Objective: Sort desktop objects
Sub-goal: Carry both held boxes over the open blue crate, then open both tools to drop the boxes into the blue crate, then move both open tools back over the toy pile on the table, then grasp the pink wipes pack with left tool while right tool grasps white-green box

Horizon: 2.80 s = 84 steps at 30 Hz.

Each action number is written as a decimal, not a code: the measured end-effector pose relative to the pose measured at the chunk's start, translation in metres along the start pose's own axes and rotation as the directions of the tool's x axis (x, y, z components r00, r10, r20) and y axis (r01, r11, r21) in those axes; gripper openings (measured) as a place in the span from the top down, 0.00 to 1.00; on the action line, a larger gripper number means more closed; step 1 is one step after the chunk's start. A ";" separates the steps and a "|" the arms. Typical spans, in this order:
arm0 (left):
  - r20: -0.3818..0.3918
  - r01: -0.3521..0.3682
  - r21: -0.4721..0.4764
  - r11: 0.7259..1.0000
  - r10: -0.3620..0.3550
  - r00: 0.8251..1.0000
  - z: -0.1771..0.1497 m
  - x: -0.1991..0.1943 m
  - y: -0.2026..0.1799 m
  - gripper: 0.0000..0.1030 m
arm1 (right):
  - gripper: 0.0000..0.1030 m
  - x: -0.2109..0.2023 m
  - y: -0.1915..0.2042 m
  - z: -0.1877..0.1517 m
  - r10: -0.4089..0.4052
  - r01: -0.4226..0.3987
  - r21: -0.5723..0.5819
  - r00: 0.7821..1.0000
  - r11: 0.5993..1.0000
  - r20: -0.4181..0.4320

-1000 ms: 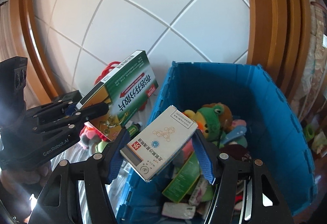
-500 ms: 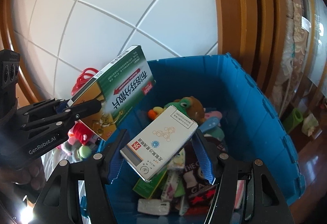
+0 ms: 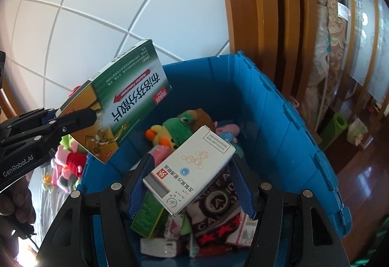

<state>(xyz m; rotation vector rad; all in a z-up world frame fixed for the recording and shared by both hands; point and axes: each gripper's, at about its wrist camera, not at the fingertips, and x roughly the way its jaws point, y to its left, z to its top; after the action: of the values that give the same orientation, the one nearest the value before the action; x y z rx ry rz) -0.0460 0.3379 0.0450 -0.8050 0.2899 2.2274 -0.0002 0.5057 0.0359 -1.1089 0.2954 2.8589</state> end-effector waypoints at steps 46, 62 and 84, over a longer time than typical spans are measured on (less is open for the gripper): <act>-0.179 -0.370 -0.370 0.852 0.325 0.929 -0.188 -0.098 0.234 0.02 | 0.00 0.049 0.195 -0.017 0.167 -0.178 -0.255 0.984 0.950 -0.065; -0.318 -0.437 -0.457 0.775 0.317 0.894 -0.314 -0.121 0.330 0.02 | 0.00 0.133 0.325 -0.094 0.116 -0.243 -0.417 0.945 0.876 -0.305; -0.506 -0.599 -0.275 0.752 0.416 0.755 -0.452 -0.067 0.496 0.05 | 0.00 0.263 0.322 -0.192 -0.156 -0.060 -0.440 0.886 0.896 -0.438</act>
<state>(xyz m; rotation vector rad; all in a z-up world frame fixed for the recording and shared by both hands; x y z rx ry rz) -0.1545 -0.2423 -0.2822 -1.6233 0.2550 2.6695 -0.1082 0.1486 -0.2296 -1.8513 -0.3947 2.6365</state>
